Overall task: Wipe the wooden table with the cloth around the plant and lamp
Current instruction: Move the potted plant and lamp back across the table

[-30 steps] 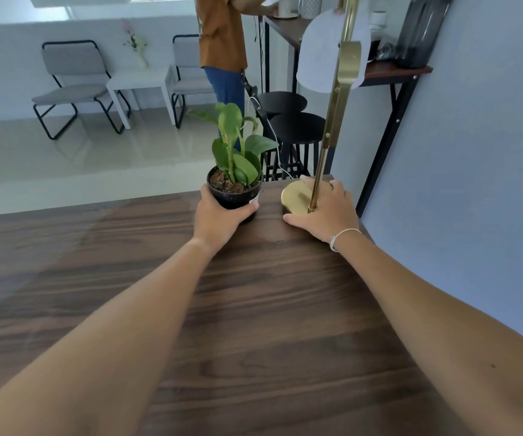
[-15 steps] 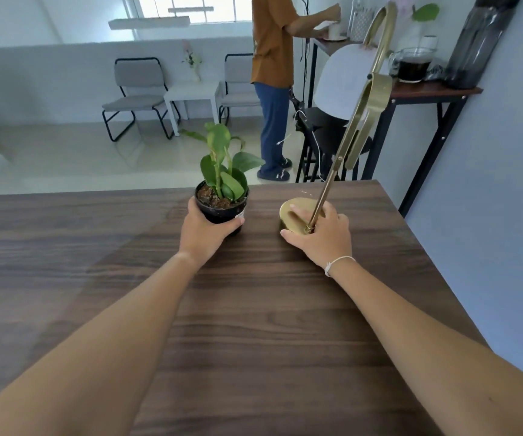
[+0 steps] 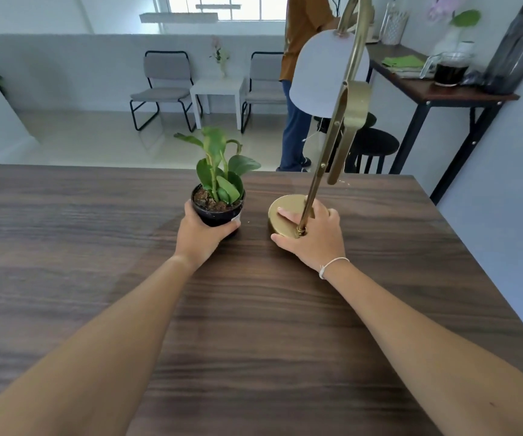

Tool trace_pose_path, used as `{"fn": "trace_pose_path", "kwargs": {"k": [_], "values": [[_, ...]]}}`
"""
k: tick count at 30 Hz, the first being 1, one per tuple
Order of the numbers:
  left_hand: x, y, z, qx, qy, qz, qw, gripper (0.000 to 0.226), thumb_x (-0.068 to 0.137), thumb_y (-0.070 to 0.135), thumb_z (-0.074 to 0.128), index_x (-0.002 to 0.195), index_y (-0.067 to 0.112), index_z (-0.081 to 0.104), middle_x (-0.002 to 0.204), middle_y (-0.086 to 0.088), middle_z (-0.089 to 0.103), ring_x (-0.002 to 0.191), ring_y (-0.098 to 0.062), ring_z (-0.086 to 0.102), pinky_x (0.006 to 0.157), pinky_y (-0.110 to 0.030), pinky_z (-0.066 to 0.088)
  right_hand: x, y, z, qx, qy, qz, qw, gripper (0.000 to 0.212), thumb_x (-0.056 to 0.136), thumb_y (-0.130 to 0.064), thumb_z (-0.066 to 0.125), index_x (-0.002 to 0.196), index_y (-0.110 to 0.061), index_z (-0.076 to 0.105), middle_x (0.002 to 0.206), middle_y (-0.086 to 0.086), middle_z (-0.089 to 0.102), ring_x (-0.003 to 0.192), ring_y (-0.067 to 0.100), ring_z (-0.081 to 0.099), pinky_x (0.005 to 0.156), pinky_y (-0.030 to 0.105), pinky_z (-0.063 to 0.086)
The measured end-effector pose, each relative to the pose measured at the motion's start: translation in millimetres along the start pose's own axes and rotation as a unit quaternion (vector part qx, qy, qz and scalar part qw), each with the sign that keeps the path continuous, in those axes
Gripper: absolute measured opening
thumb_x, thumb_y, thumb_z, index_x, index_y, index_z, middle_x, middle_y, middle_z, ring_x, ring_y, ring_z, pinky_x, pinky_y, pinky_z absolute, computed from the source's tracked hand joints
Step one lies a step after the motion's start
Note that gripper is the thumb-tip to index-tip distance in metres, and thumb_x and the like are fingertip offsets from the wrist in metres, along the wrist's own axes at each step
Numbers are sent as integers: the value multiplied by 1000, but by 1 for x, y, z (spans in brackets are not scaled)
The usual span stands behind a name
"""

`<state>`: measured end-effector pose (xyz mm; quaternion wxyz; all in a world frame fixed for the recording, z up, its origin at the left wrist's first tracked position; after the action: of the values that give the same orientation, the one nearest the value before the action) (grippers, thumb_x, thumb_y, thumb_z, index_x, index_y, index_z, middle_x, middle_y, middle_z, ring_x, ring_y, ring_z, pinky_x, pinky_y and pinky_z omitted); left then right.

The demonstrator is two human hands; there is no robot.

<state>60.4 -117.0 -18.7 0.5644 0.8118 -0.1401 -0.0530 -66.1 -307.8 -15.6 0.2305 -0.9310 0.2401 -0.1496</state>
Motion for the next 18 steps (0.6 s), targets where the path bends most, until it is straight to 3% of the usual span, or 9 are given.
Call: {"fn": "trace_pose_path", "kwargs": {"k": [14,18], "values": [[-11,-11,-10,5,-15,-13,1000,86,63,36,82,134,18,36,127,3,55,115,-14,50,93,-25,38,-7,-1,15,-33,-16,9,999,55,74,-62,61,126,-48,53,148,-3,31,124,34,29,109,35,26],[-20,-10,-12,26,-19,3,999,76,68,32,79,131,20,38,128,3,54,112,-11,48,91,-24,36,-8,0,16,-27,-11,6,1000,57,73,-62,62,127,-47,52,147,-5,31,123,33,29,109,34,26]]}}
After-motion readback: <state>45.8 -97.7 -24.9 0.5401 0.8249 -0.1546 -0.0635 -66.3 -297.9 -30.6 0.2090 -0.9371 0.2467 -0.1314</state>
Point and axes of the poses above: each hand's wrist, its own x-axis towards the middle knuckle, its own z-axis out of the palm, y = z × x, the point moved 8 cm from there along x, towards the middle knuckle
